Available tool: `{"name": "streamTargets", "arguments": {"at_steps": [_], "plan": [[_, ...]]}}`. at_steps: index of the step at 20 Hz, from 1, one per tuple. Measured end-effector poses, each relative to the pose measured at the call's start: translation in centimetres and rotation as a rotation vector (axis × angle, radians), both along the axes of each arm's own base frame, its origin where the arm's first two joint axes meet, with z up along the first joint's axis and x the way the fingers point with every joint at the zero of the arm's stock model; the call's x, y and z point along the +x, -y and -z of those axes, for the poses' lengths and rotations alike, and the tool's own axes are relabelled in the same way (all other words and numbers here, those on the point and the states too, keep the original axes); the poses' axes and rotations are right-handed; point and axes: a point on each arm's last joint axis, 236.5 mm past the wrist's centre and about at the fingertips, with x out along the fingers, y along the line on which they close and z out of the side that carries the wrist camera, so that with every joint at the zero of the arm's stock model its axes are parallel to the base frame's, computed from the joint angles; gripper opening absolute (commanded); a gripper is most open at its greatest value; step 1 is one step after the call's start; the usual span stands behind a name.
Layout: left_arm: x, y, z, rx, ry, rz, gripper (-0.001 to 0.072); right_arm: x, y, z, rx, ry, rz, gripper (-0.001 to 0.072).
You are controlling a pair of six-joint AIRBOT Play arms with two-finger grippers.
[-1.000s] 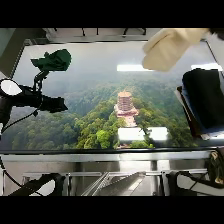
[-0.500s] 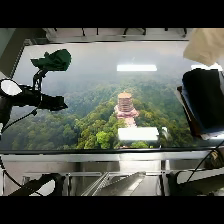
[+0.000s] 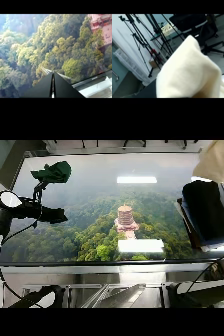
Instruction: Fold the shirts.
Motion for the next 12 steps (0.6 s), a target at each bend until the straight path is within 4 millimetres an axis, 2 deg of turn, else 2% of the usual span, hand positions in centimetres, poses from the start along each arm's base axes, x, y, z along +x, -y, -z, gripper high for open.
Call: {"name": "streamTargets", "arguments": {"at_steps": [3, 6, 8, 10, 12], "plan": [[0.0, 0.0, 0.0, 0.0, -0.001, 0.001, 0.0015, -2.1, 0.8, 1.1, 0.012, -0.057, -0.015, 0.0019], [0.4, 0.0, -0.1, 0.0, 0.015, -0.007, 0.0015, -5.1, 0.5, 3.2, 0.01, -0.196, -0.05, 0.0019], [1.1, -0.1, -0.2, 0.001, 0.042, -0.022, 0.0015, -7.6, 0.3, 5.9, 0.019, -0.365, -0.047, 0.0019], [2.0, -0.3, -0.5, 0.002, 0.077, -0.04, 0.0014, -10.4, 0.1, 9.7, 0.016, -0.58, -0.008, 0.0019], [2.7, -0.4, -0.7, 0.002, 0.105, -0.054, 0.0015, -13.6, 1.1, 13.0, 0.023, -0.771, 0.092, 0.002]]}}
